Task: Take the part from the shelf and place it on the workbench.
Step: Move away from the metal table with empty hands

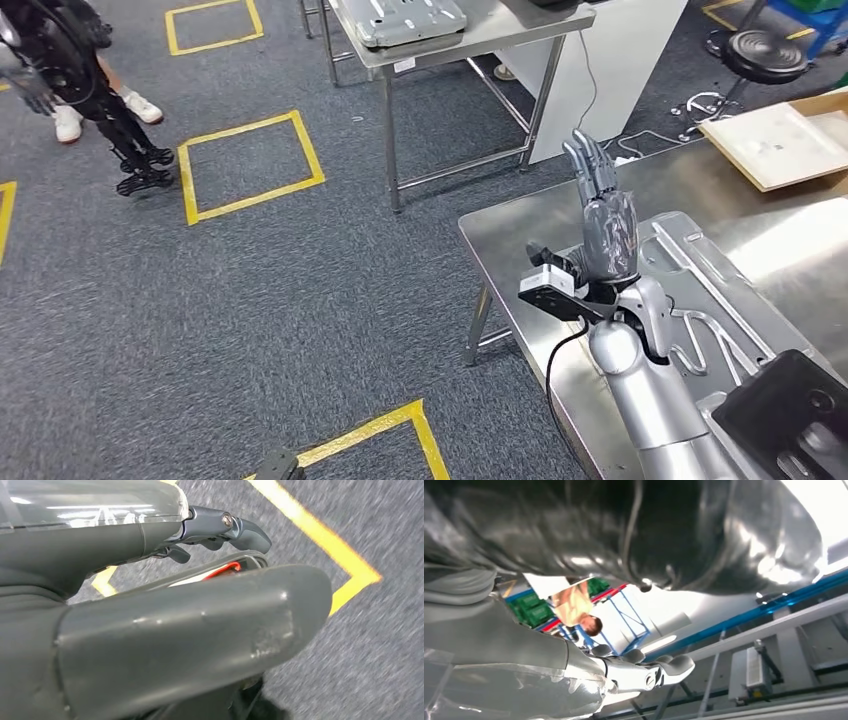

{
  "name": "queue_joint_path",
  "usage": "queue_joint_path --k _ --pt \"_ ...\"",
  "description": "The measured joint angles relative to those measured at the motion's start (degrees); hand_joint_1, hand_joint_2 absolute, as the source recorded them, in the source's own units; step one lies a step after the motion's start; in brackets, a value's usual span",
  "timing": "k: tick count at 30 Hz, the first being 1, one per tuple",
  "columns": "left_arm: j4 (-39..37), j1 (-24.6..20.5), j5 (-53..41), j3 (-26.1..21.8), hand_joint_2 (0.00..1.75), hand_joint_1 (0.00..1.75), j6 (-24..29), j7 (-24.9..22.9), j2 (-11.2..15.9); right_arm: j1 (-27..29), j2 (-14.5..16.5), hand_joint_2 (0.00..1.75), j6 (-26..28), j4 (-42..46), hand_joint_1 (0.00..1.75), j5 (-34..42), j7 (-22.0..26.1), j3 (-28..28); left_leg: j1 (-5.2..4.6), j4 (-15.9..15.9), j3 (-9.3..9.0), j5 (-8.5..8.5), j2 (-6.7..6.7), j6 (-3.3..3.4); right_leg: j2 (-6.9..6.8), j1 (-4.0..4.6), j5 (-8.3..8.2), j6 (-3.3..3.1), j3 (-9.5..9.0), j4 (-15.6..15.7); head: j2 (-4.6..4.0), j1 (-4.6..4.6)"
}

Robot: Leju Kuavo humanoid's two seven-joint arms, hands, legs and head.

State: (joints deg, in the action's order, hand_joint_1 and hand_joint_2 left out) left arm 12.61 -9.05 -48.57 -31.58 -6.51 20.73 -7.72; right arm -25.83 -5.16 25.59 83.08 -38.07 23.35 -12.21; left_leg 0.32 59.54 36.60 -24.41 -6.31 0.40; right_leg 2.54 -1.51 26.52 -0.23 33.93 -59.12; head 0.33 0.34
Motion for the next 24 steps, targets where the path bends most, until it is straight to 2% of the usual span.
queue_joint_path --k 1,3,4,5,6,7,9,10,11,12,14,15,16,18,19,20,21,22,23,24 --pt "0.0 -0.01 0.02 0.0 0.0 0.0 0.28 -0.31 0.03 -0.38 0.22 0.0 -0.05 -0.1 0.0 0.08 0.06 -0.03 -0.04 1.84 0.87 -1.08 1.53 -0.3 -0.81 -0.13 -0.07 -0.35 -0.23 0.29 0.0 -0.14" --pt "0.0 -0.12 0.08 -0.02 0.0 0.0 0.93 -0.8 0.03 -1.17 0.53 0.0 -0.11 -0.56 0.0 0.14 0.05 -0.24 0.14 8.37 3.95 -4.36 4.71 -0.81 -2.4 0.07 0.01 -0.79 -0.48 0.49 0.0 -0.4" --pt "0.0 -0.17 0.09 -0.03 0.0 0.0 1.15 -0.89 0.04 -1.49 0.65 0.0 -0.06 -0.93 0.0 0.08 0.01 -0.4 0.32 11.74 5.64 -5.66 5.32 -1.03 -3.21 0.19 0.1 -0.89 -0.54 0.47 0.0 -0.4" --pt "0.0 -0.16 0.07 -0.05 0.0 0.0 1.24 -0.9 0.07 -1.71 0.76 0.0 0.05 -1.36 0.0 0.0 -0.05 -0.58 0.44 13.7 6.64 -6.05 5.6 -1.17 -3.96 0.24 0.19 -0.88 -0.61 0.46 0.0 -0.4" --pt "0.0 -0.12 0.05 -0.07 0.0 0.0 1.25 -0.88 0.09 -1.82 0.84 0.0 0.2 -1.75 0.0 -0.07 -0.09 -0.72 0.49 13.63 6.62 -5.4 5.81 -1.26 -4.73 0.26 0.32 -0.83 -0.71 0.44 0.0 -0.4" --pt "0.0 -0.07 0.03 -0.08 0.0 0.0 1.23 -0.85 0.11 -1.88 0.92 0.0 0.36 -2.07 0.0 -0.11 -0.11 -0.8 0.49 11.36 5.45 -3.82 6.12 -1.26 -5.49 0.26 0.49 -0.72 -0.87 0.42 0.0 -0.41" --pt "0.0 -0.07 0.01 -0.09 0.0 0.0 1.26 -0.75 0.12 -2.06 0.97 0.0 0.61 -2.48 0.0 -0.09 -0.11 -0.88 0.16 3.79 1.42 -0.52 8.06 -0.9 -6.88 0.4 0.88 -0.37 -1.29 0.38 0.0 -0.41" --pt "0.0 -0.14 0.01 -0.09 0.0 0.0 1.27 -0.71 0.11 -2.24 0.96 0.0 0.72 -2.61 0.0 -0.08 -0.13 -0.88 -0.1 0.91 -0.07 0.34 8.96 -0.53 -7.45 0.56 1.06 -0.14 -1.44 0.37 0.0 -0.39" --pt "0.0 -0.17 0.01 -0.09 0.0 0.0 1.28 -0.68 0.1 -2.43 0.95 0.0 0.8 -2.73 0.0 -0.06 -0.15 -0.88 -0.37 -0.64 -0.81 0.55 9.56 -0.15 -7.95 0.73 1.2 0.1 -1.56 0.37 0.0 -0.38" --pt "0.0 -0.16 0.01 -0.09 0.0 0.0 1.28 -0.66 0.1 -2.6 0.95 0.0 0.87 -2.85 0.0 -0.05 -0.16 -0.88 -0.61 -1.01 -0.89 0.33 9.48 0.18 -8.45 0.9 1.3 0.34 -1.66 0.42 0.0 -0.36" --pt "0.0 0.0 0.03 -0.09 0.0 0.0 1.34 -0.63 0.08 -2.87 0.99 0.0 0.9 -3.04 0.0 -0.05 -0.17 -0.89 -0.47 -1.36 -0.96 0.53 8.29 0.87 -9.03 0.89 1.6 0.88 -1.98 0.48 0.0 -0.36" --pt "0.0 0.04 0.08 -0.1 0.0 0.0 1.41 -0.6 0.05 -3.03 1.02 0.0 0.87 -3.1 0.0 -0.07 -0.16 -0.9 -0.32 -1.64 -1.12 0.67 7.7 1.21 -8.28 0.79 2.1 1.15 -1.91 -0.01 0.0 -0.36" --pt "0.0 -0.03 0.19 -0.12 0.0 0.0 1.49 -0.56 -0.02 -3.21 1.04 0.0 0.79 -3.14 0.0 -0.13 -0.15 -0.9 -0.14 -1.92 -1.29 0.82 7.19 1.58 -6.97 0.65 3.12 1.38 -1.3 -1.52 0.0 -0.36" --pt "0.0 -0.24 0.42 -0.26 0.0 0.0 1.61 -0.51 -0.27 -3.38 0.92 0.0 0.43 -3.26 0.0 -0.27 -0.26 -0.9 -0.01 -2.1 -1.4 0.95 6.09 2.08 -3.9 0.52 6.28 1.59 1.83 -7.83 0.0 -0.34" --pt "0.0 -0.3 0.45 -0.34 0.0 0.0 1.6 -0.54 -0.46 -3.31 0.85 0.0 0.23 -3.37 0.0 -0.34 -0.35 -0.91 -0.04 -2.07 -1.39 0.94 5.46 2.23 -3.17 0.51 7.67 1.63 3.88 -11.57 0.0 -0.33" --pt "0.0 -0.28 0.37 -0.4 0.0 0.0 1.56 -0.58 -0.66 -3.15 0.77 0.0 0.06 -3.47 0.0 -0.39 -0.44 -0.91 -0.07 -2.01 -1.39 0.91 4.73 2.29 -2.86 0.52 8.2 1.67 5.47 -14.21 0.0 -0.34" --pt "0.0 -0.22 0.23 -0.43 0.0 0.0 1.5 -0.64 -0.88 -3.01 0.72 0.0 -0.03 -3.56 0.0 -0.43 -0.5 -0.92 -0.09 -1.91 -1.4 0.87 3.98 2.31 -2.73 0.52 7.66 1.66 6.26 -15.05 0.0 -0.34" --pt "0.0 -0.14 0.1 -0.44 0.0 0.0 1.46 -0.69 -1.1 -2.92 0.65 0.0 -0.06 -3.6 0.0 -0.47 -0.52 -0.92 -0.1 -1.76 -1.4 0.81 3.22 2.28 -2.61 0.5 6.04 1.6 5.95 -13.65 0.0 -0.34" --pt "0.0 -0.08 0.01 -0.44 0.0 0.0 1.44 -0.73 -1.34 -2.9 0.58 0.0 -0.07 -3.61 0.0 -0.49 -0.54 -0.92 -0.09 -1.56 -1.41 0.72 2.46 2.2 -2.21 0.46 3.73 1.49 4.73 -10.44 0.0 -0.34" --pt "-0.01 -0.02 -0.04 -0.44 0.0 0.0 1.44 -0.78 -1.61 -2.92 0.5 0.0 -0.06 -3.62 0.0 -0.49 -0.56 -0.92 -0.07 -1.34 -1.33 0.6 1.73 2.05 -1.06 0.37 1.85 1.3 3.19 -6.81 0.0 -0.34"
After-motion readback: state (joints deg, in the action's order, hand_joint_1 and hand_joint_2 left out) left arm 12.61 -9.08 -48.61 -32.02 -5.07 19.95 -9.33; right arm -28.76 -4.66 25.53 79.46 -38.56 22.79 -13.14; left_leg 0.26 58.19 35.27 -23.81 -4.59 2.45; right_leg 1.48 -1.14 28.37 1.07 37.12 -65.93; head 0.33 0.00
